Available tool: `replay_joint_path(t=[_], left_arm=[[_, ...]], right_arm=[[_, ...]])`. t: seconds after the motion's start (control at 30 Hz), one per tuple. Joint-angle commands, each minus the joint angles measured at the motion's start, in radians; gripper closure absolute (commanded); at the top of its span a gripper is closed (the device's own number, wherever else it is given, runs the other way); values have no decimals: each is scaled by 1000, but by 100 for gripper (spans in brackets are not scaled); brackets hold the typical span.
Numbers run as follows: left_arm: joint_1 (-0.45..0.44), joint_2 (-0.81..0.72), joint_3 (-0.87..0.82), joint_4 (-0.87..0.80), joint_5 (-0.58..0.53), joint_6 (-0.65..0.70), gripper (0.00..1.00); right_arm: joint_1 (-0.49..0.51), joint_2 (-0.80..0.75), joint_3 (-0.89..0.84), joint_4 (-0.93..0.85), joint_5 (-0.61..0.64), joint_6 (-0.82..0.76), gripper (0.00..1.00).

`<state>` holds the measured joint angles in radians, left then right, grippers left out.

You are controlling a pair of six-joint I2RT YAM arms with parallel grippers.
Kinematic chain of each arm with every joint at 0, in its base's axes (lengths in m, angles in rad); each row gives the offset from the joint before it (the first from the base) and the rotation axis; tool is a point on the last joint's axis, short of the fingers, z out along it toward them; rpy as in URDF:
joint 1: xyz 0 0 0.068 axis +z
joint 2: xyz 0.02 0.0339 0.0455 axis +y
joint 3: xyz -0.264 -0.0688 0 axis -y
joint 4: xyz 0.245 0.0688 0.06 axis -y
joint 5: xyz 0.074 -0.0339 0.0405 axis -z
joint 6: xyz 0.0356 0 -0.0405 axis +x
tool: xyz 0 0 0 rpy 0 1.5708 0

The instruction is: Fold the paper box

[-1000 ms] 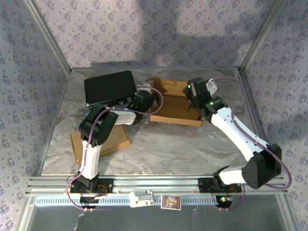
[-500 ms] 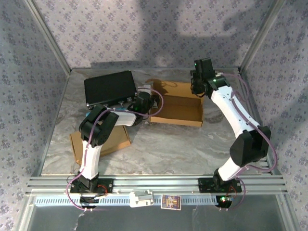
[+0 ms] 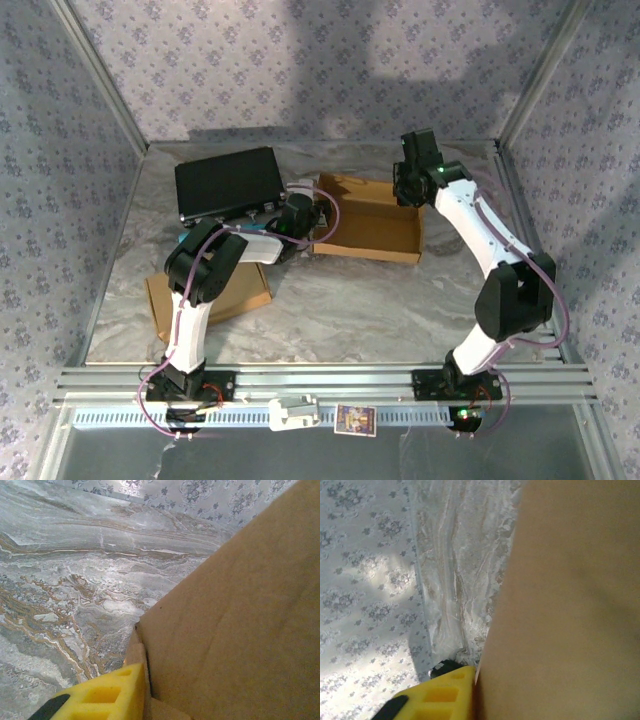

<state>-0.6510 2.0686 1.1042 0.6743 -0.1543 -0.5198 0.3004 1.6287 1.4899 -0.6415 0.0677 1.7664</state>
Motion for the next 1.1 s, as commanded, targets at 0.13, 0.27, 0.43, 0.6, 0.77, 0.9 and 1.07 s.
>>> replay_joint_path(t=[0.13, 0.27, 0.43, 0.6, 0.77, 0.9, 1.07], left_arm=[[-13, -19, -48, -95, 8, 7, 66], [-34, -77, -90, -102, 7, -4, 62], [-61, -181, -162, -152, -8, -35, 56], [-88, -308, -225, -256, 44, -96, 53], [-128, -438, -273, -373, 118, -168, 53], [-130, -518, -270, -484, 182, -216, 51], [-107, -462, -240, -519, 185, -194, 51]], right_arm=[[-2, -77, -124, -10, -25, 19, 95], [1, -95, -142, -14, -27, 18, 97], [3, -109, -164, -23, -25, 15, 98], [-2, -118, -196, -17, -24, 3, 98], [2, -128, -214, -18, -23, -35, 98], [18, -140, -234, -13, 3, -70, 100], [35, -157, -253, -29, -11, -70, 100]])
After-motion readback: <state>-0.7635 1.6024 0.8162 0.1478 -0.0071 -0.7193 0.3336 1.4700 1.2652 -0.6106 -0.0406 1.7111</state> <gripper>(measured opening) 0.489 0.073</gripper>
